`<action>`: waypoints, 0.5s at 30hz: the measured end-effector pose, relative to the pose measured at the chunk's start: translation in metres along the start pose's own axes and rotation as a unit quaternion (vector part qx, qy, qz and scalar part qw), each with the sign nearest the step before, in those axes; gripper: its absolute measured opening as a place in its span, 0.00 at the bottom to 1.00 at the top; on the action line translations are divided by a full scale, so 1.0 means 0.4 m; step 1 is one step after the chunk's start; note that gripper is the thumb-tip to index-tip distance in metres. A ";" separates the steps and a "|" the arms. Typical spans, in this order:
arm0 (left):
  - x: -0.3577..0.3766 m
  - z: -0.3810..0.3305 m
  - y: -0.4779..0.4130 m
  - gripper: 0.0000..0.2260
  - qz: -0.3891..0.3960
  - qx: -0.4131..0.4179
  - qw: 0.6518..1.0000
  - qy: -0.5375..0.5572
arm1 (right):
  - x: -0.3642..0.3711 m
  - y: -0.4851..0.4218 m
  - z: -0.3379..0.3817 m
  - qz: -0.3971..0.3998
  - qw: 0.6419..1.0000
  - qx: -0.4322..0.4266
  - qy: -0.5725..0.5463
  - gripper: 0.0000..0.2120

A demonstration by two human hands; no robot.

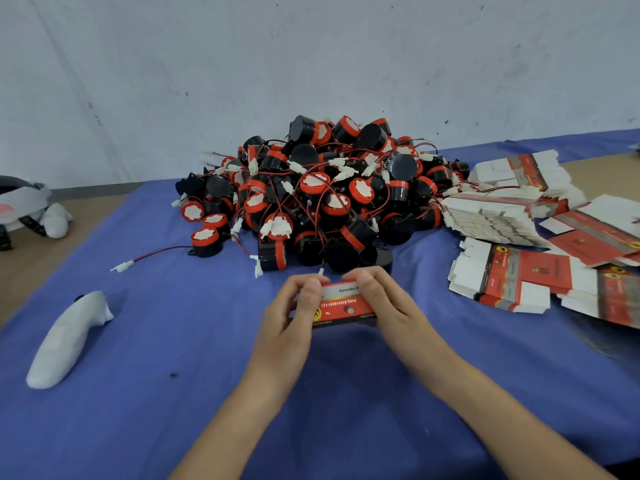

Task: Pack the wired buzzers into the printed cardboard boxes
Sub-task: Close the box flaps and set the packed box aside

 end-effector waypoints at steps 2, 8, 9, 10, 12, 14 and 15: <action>0.025 -0.004 0.005 0.14 -0.023 -0.006 0.998 0.052 | 0.027 0.007 -0.002 -0.012 0.999 0.006 -0.029 0.11; 0.049 -0.047 -0.004 0.08 -0.069 0.032 0.993 0.090 | 0.042 0.004 0.041 -0.048 0.994 -0.015 -0.101 0.07; 0.050 -0.050 -0.005 0.06 -0.083 0.038 0.992 0.087 | 0.041 0.001 0.044 -0.057 0.993 -0.015 -0.107 0.07; 0.050 -0.052 -0.005 0.04 -0.100 0.044 0.991 0.081 | 0.043 -0.001 0.046 -0.062 0.992 -0.015 -0.112 0.07; 0.049 -0.051 -0.006 0.05 -0.126 0.050 0.989 0.066 | 0.048 -0.005 0.047 -0.060 0.991 -0.013 -0.118 0.06; 0.049 -0.051 -0.010 0.07 -0.136 0.050 0.988 0.061 | 0.046 -0.008 0.048 -0.057 0.992 -0.009 -0.113 0.05; 0.048 -0.051 -0.012 0.07 -0.136 0.048 0.988 0.058 | 0.044 -0.011 0.050 -0.060 0.992 -0.010 -0.111 0.06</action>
Point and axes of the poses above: each hand's wrist, its own y-axis away from the middle knuckle, its own x-axis out of the palm, z = x × y, the point moved 7 cm from there along -y, towards the middle knuckle
